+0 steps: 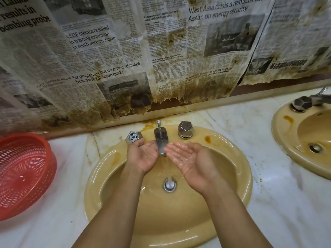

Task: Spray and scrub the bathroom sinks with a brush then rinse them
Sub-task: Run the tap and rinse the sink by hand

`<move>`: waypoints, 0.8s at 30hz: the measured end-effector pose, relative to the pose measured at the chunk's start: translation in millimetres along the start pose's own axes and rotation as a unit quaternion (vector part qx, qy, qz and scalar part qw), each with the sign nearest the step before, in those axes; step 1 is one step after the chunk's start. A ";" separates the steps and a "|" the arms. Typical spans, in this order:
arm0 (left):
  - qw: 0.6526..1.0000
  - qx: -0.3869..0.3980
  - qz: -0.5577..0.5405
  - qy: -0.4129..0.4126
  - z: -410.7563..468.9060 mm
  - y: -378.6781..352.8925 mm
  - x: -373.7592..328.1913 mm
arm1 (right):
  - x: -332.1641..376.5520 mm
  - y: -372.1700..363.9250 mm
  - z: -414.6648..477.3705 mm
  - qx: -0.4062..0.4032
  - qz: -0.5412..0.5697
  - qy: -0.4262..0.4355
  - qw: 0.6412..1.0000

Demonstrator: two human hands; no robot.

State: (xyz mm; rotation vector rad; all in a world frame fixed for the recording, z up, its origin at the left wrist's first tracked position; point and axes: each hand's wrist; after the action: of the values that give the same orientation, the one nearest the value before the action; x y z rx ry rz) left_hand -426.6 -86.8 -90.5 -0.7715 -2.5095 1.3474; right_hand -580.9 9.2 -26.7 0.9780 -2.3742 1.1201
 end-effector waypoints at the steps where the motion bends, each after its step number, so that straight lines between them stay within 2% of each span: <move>1: 1.000 0.006 -0.007 0.004 0.6 -2.4 1.5 | 6.4 -8.9 -3.6 0.009 -0.039 0.016 0.999; 4: 1.000 0.013 -0.019 0.005 0.2 -5.2 3.6 | 15.9 -26.6 -7.2 0.005 -0.129 0.047 0.990; 7: 1.000 0.011 0.006 0.017 -3.0 -4.7 3.9 | 10.8 -19.4 -3.7 -0.028 -0.149 0.052 0.987; 12: 0.996 -0.001 0.077 0.037 -7.3 7.5 0.3 | -15.0 15.3 13.3 -0.105 -0.091 0.028 0.990; 19: 1.000 0.011 -0.012 0.005 -1.4 -6.9 5.0 | -43.5 11.3 39.2 -0.066 0.022 -0.100 0.993; 21: 0.999 -0.002 0.041 -0.003 -1.8 -4.0 3.8 | -46.7 13.2 42.4 -0.055 0.063 -0.118 0.989; 24: 0.973 -0.058 0.221 -0.042 -6.5 7.5 -0.4 | -43.6 23.1 34.5 -0.061 0.064 -0.103 0.991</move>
State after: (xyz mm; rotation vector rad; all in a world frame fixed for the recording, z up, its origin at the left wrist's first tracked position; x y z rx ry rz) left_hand -421.0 -79.0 -92.9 -1.3913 -2.5995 1.3878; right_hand -566.9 12.1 -85.2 0.9522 -2.6692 0.9443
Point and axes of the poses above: each hand's wrist, its own z-axis towards the middle knuckle, its own y-axis out of the back of the hand, x = y × z, and after that the axes turned 11 degrees about -z, right-handed
